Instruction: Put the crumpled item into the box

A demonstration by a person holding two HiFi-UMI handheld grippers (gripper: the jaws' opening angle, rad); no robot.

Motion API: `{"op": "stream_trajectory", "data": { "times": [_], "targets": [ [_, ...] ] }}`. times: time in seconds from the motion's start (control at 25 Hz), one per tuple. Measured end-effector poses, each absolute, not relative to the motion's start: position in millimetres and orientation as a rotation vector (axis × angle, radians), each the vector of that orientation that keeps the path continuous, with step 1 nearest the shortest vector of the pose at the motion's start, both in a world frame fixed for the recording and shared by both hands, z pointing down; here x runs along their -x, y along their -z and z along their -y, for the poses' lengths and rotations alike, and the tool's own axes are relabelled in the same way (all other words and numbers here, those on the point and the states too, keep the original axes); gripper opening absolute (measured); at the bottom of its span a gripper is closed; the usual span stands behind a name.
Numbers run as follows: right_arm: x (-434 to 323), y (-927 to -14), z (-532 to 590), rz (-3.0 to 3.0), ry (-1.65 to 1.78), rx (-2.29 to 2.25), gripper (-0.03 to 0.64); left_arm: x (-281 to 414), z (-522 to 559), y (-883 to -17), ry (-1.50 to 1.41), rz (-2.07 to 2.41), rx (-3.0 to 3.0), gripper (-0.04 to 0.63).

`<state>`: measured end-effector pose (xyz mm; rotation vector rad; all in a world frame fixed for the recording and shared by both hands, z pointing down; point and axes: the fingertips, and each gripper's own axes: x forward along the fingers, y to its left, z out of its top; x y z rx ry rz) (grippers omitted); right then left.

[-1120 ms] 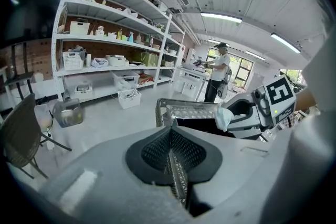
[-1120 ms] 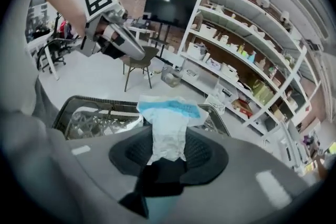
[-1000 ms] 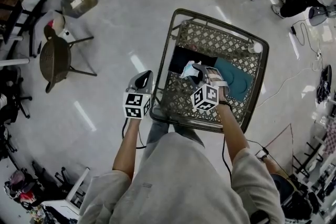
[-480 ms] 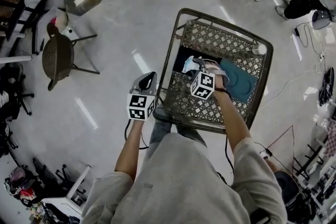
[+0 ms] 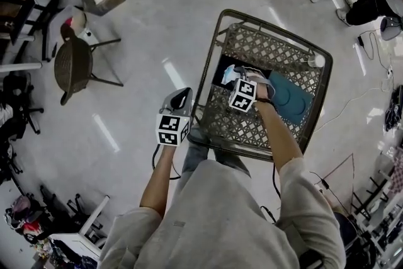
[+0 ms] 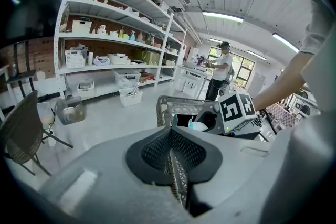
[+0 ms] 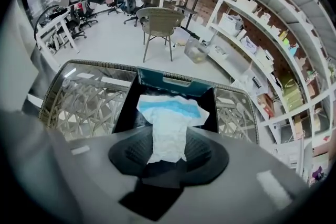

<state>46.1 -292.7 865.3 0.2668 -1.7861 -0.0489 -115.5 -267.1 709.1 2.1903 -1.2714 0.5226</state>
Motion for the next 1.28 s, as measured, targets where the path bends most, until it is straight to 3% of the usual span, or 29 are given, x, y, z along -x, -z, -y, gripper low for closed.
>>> {"op": "stream_trajectory", "data": {
  "times": [0.24, 0.36, 0.6, 1.0, 1.28],
  "targets": [
    [-42.2, -867.0, 292.1, 1.793, 0.01, -0.249, 0.177, 116.4, 265.6, -707.0, -0.521, 1.275, -2.189, 0.003],
    [-42.0, -867.5, 290.7, 1.796, 0.007, -0.246, 0.247, 117.4, 264.4, -706.1, -0.522, 1.276, -2.188, 0.003],
    [-39.5, -855.6, 293.7, 1.837, -0.012, -0.303, 0.301, 118.6, 262.5, -703.5, -0.516, 1.279, -2.196, 0.003],
    [-41.5, -818.3, 295.1, 1.912, -0.058, -0.441, 0.29, 107.9, 259.0, -690.7, -0.505, 1.265, -2.231, 0.003],
    [-48.2, -766.0, 307.6, 2.08, -0.258, -0.817, 0.176, 101.5, 253.6, -685.2, -0.514, 1.254, -2.256, 0.003]
  ]
}}
